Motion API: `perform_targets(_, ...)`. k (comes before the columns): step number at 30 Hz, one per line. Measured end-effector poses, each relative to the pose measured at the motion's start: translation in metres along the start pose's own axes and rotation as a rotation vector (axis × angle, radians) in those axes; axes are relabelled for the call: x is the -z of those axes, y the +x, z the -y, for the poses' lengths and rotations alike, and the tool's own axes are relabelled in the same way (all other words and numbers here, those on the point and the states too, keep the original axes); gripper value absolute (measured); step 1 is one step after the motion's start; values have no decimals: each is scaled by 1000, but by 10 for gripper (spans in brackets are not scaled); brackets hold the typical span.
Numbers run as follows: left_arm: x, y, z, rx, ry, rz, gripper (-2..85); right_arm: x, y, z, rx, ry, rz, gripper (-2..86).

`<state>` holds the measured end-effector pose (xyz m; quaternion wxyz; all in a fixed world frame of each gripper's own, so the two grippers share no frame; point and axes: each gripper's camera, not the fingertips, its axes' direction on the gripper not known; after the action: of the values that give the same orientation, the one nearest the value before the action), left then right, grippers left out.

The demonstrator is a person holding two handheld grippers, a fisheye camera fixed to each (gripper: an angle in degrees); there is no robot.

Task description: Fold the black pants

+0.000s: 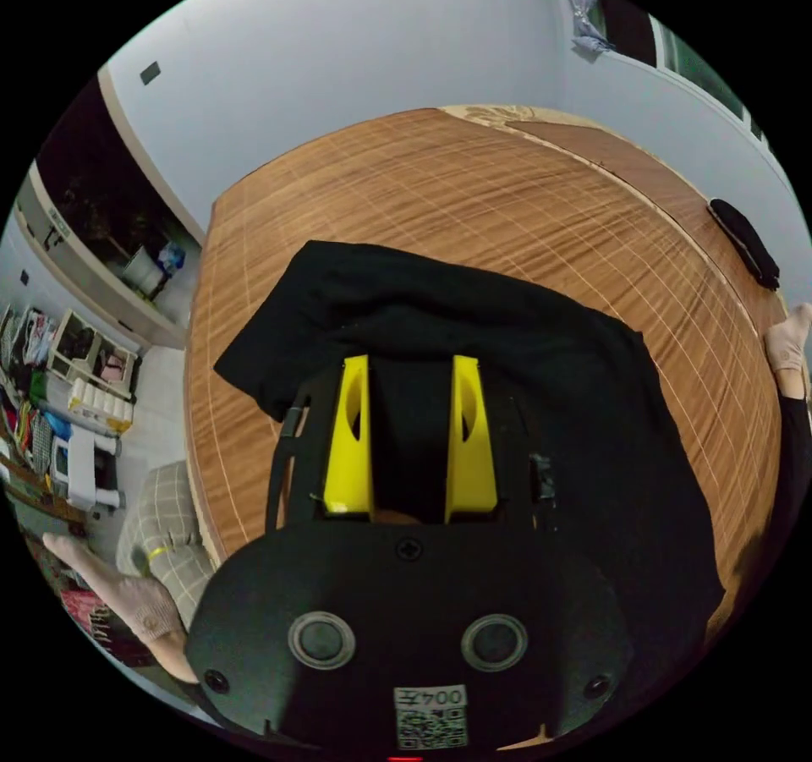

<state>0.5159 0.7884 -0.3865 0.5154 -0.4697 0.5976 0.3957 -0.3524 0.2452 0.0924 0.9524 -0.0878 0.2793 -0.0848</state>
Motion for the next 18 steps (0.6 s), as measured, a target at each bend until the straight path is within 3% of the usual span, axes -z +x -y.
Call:
perform_targets(4,-3,-8,31,65,-106,131,162,-14,3,-7,14,-22,-35,63)
perform_targets(6,3,-9,29,82,-167,109,160,-19,4,-11,29,-32,-57,63)
perform_targets(9,34,-3,-5,45,-117,14,146,-32,10,-17,34,-78,-70,64)
perform_targets(13,108,15,-110,-37,7,-213,124,-55,12,-28,77,-173,-25,64)
perform_targets(16,151,44,-208,-156,-41,-392,121,-69,12,-38,105,-226,-26,63)
perform_targets(18,173,61,-264,-197,-80,-411,127,-76,17,-45,89,-248,-1,60)
